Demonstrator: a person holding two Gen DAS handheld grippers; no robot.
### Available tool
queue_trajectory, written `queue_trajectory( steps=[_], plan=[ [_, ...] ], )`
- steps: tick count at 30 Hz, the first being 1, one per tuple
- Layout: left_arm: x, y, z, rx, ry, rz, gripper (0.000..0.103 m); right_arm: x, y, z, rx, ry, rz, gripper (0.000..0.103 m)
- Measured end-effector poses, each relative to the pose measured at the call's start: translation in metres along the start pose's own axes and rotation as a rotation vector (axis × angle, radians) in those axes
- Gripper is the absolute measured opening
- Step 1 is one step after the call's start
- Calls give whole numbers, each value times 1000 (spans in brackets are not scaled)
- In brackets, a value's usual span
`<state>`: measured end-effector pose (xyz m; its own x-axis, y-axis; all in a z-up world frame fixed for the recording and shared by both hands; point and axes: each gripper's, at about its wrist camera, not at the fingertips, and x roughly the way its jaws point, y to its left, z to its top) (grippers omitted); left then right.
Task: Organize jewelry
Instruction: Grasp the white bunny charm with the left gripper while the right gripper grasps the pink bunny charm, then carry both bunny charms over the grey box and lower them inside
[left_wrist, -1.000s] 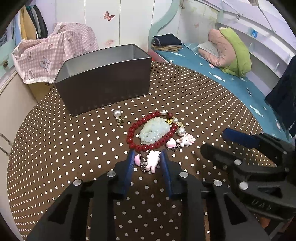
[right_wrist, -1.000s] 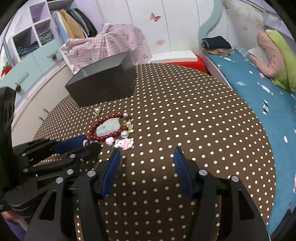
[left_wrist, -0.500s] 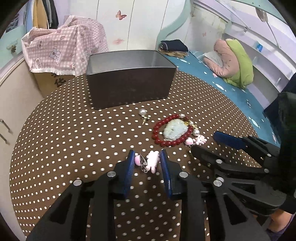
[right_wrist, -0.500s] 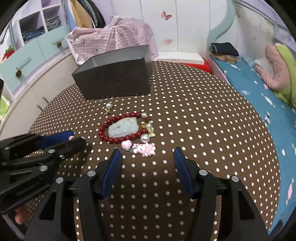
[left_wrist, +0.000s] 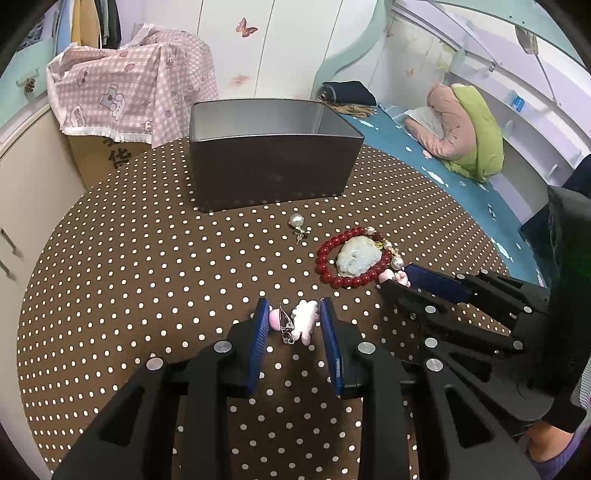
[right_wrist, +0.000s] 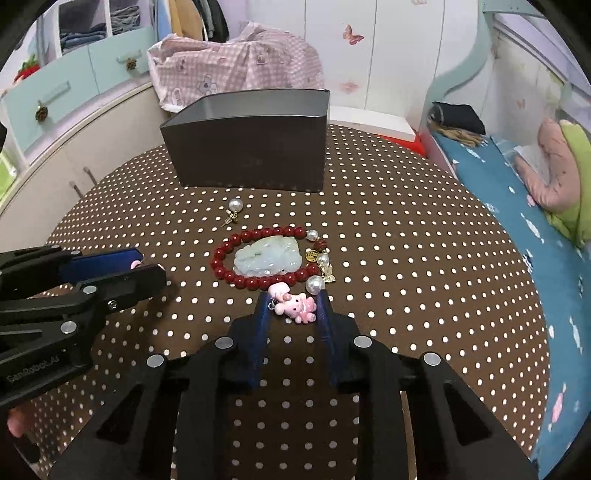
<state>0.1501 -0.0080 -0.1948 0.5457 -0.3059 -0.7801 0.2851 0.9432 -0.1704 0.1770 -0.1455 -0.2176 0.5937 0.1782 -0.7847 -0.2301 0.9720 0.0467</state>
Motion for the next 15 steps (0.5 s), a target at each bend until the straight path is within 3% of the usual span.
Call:
queue_trajectory(
  steps=[15],
  plan=[
    [-17, -1, 11, -4, -36, -59, 26, -35, -5, 8, 21, -62, 47, 23]
  ],
)
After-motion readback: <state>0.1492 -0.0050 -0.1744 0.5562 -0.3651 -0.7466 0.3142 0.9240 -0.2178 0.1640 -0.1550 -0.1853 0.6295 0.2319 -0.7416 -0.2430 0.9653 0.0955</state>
